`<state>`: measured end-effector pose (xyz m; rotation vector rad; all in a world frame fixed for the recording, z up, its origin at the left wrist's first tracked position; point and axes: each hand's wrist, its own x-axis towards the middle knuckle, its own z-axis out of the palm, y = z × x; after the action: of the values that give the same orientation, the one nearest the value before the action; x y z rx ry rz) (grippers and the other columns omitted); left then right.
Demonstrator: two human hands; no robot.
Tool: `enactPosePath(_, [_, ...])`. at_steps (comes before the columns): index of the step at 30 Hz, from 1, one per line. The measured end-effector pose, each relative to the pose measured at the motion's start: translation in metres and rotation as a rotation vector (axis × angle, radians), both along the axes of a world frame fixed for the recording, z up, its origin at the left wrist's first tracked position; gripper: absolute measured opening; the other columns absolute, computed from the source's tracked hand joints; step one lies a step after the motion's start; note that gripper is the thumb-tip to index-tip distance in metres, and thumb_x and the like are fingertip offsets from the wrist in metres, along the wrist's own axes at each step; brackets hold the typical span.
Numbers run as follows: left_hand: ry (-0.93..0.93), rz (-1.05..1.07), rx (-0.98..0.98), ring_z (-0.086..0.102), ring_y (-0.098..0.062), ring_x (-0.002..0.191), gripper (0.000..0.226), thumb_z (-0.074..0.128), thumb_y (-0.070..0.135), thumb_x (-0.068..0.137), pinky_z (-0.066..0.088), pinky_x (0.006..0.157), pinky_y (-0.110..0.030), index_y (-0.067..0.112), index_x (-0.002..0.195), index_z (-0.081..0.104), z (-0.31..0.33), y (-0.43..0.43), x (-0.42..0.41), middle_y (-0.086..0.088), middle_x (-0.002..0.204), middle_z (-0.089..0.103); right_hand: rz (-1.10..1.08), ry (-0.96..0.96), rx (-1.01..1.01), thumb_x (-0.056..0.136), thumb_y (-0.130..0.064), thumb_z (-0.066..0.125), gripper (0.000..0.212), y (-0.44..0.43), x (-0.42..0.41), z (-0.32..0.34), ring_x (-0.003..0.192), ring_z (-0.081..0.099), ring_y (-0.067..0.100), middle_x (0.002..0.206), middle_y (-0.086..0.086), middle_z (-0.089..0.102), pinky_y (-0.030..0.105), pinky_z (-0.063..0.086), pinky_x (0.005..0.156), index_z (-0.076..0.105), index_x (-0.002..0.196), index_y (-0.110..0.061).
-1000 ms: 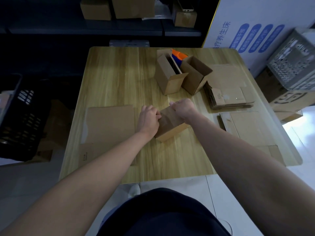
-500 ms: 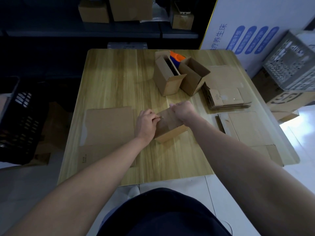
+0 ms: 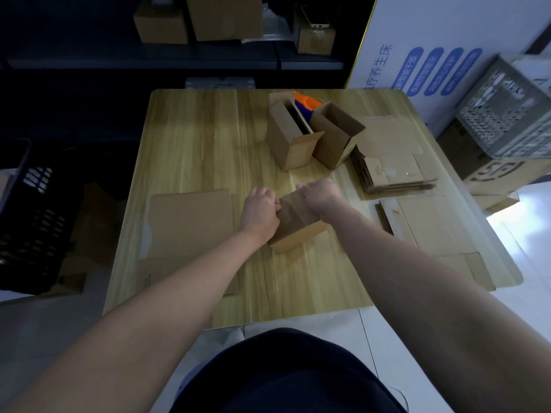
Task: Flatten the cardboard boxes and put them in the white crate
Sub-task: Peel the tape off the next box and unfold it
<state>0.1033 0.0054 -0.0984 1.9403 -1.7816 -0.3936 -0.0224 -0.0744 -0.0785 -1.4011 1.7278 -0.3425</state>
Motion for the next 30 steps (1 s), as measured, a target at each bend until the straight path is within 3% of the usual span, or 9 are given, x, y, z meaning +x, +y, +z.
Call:
enactPosePath(4, [-0.060,-0.069,0.048,0.043,-0.022,0.101,0.016,0.044,0.001,0.092,0.040,0.090,-0.035,0.009,0.098,0.055,-0.001,0.001,0.001,-0.005,0.103,0.051,0.002,0.026,-0.008,0.092,-0.032,0.056,0.040,0.000,0.000,0.000,0.084,0.051,0.021,0.072,-0.002,0.048,0.032,0.046,0.080,0.062,0.116,-0.002])
enactPosePath(7, [0.036,-0.167,0.117,0.038,-0.019,0.099,0.019,0.040,-0.001,0.093,0.038,0.089,-0.032,0.016,0.086,0.044,-0.004,0.004,0.010,0.000,0.097,0.044,0.002,0.076,-0.011,0.092,-0.031,0.054,0.038,0.002,-0.001,-0.002,0.078,0.051,0.020,0.069,-0.003,0.044,0.029,0.044,0.071,0.062,0.116,-0.002])
enactPosePath(9, [0.116,-0.189,0.140,0.036,-0.017,0.097,0.028,0.039,0.000,0.094,0.038,0.088,-0.033,0.022,0.076,0.038,-0.007,0.008,0.015,0.004,0.092,0.042,-0.001,0.121,0.002,0.093,-0.030,0.052,0.037,0.007,-0.003,-0.008,0.063,0.046,0.015,0.067,-0.003,0.043,0.024,0.040,0.058,0.062,0.115,-0.002])
enactPosePath(13, [0.303,-0.105,0.113,0.038,-0.016,0.096,0.031,0.038,-0.001,0.094,0.038,0.087,-0.031,0.022,0.073,0.038,-0.012,0.013,0.016,0.005,0.089,0.044,-0.019,0.133,0.001,0.094,-0.032,0.050,0.038,0.013,-0.001,-0.015,0.060,0.041,0.013,0.066,-0.003,0.042,0.021,0.033,0.053,0.062,0.115,-0.002])
enactPosePath(16, [0.421,-0.016,0.129,0.044,-0.018,0.099,0.028,0.038,0.004,0.096,0.038,0.087,-0.029,0.023,0.076,0.042,-0.011,0.008,0.014,-0.004,0.102,0.048,-0.017,0.140,-0.006,0.095,-0.032,0.048,0.039,0.011,0.001,-0.012,0.057,0.038,0.011,0.066,-0.002,0.041,0.021,0.033,0.053,0.061,0.115,-0.001])
enactPosePath(19, [0.525,0.048,0.109,0.045,-0.016,0.086,0.033,0.036,0.004,0.096,0.037,0.075,-0.020,0.025,0.072,0.038,-0.005,0.002,0.013,-0.008,0.098,0.046,-0.004,0.165,-0.023,0.096,-0.032,0.047,0.040,0.009,0.004,-0.010,0.054,0.034,0.010,0.064,-0.002,0.039,0.020,0.030,0.051,0.061,0.114,0.000])
enactPosePath(22, [0.761,0.109,0.074,0.042,-0.012,0.069,0.029,0.036,0.000,0.095,0.037,0.065,-0.016,0.017,0.073,0.040,0.005,-0.002,0.011,-0.004,0.080,0.045,-0.009,0.171,-0.032,0.096,-0.031,0.046,0.039,0.006,0.003,-0.010,0.054,0.033,0.009,0.064,-0.002,0.038,0.019,0.029,0.051,0.061,0.114,0.001])
enactPosePath(27, [1.202,0.385,0.020,0.043,-0.018,0.066,0.031,0.037,-0.004,0.092,0.040,0.067,-0.034,0.017,0.070,0.043,0.018,-0.016,0.016,-0.002,0.070,0.045,-0.033,0.205,-0.055,0.097,-0.032,0.042,0.041,0.001,0.000,-0.007,0.053,0.032,0.010,0.063,-0.001,0.037,0.020,0.028,0.050,0.061,0.112,0.002])
enactPosePath(30, [1.374,0.506,0.058,0.046,-0.015,0.057,0.034,0.037,-0.011,0.088,0.044,0.054,-0.027,0.016,0.067,0.043,0.018,-0.019,0.018,-0.001,0.065,0.045,-0.041,0.207,-0.070,0.098,-0.034,0.042,0.044,0.001,-0.002,-0.008,0.053,0.033,0.011,0.063,0.000,0.038,0.020,0.028,0.051,0.061,0.112,0.002])
